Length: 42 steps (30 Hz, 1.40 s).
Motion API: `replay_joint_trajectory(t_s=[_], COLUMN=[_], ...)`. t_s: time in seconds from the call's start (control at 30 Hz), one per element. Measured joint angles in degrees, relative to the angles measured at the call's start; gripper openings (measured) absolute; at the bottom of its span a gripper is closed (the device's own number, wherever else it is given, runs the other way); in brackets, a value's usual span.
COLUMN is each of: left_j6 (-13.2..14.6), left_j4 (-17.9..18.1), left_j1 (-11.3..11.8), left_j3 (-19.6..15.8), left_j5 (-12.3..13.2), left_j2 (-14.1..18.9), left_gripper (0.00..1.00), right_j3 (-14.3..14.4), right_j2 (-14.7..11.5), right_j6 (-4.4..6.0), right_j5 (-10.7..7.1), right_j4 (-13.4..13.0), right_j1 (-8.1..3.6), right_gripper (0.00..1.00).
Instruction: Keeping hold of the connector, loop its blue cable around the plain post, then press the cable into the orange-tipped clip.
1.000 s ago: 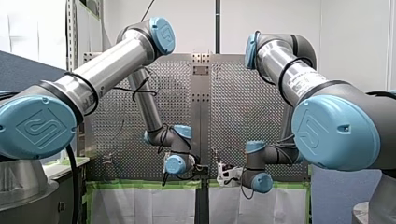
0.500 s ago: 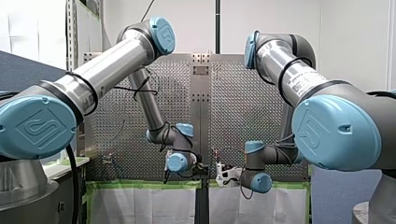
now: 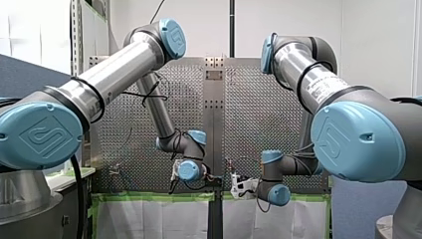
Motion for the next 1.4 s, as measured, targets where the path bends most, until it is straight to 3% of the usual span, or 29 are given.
replay_joint_trajectory(t_s=[0.27,0.53,0.8,1.13,1.33,1.4], left_j6=[0.5,2.1,5.1,5.0,4.8,4.5], left_j4=[-0.4,-3.1,-6.1,-4.9,-4.5,-4.5], left_j1=[0.1,0.1,0.5,0.5,0.5,0.6], left_j3=[0.6,1.5,1.6,1.7,1.9,2.0], left_j5=[-1.3,1.3,1.3,3.5,2.9,2.5], left_j2=[0.0,0.0,0.0,0.0,0.0,0.0], left_gripper=[0.36,0.38,0.38,0.38,0.38,0.27], right_j3=[0.0,0.0,0.0,0.0,0.0,0.0], right_j2=[0.0,0.0,0.1,0.1,0.1,0.1], right_j6=[-0.31,-0.59,-0.61,-0.71,-0.78,-0.79], right_j5=[-0.37,-1.25,-1.33,-1.39,-1.8,-1.84], right_j4=[0.2,0.1,0.1,0.2,0.2,0.2], right_j1=[0.5,0.74,0.75,1.27,1.58,1.64], right_gripper=[0.0,0.0,0.0,0.0,0.0,0.0])
